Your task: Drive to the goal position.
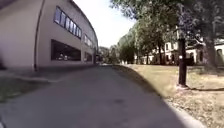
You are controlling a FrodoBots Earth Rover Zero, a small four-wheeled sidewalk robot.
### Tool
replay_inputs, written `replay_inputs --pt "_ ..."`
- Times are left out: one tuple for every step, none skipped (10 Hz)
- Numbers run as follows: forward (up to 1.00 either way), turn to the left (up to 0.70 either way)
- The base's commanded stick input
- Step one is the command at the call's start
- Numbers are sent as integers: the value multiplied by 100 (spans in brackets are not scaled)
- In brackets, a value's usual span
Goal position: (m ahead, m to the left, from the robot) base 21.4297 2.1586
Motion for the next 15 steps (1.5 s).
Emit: replay_inputs --pt "85 0" --pt "85 0" --pt "85 0" --pt "85 0" --pt "85 0" --pt "85 0" --pt "85 0" --pt "85 0" --pt "85 0" --pt "85 0" --pt "85 0" --pt "85 0" --pt "85 0" --pt "85 0" --pt "85 0"
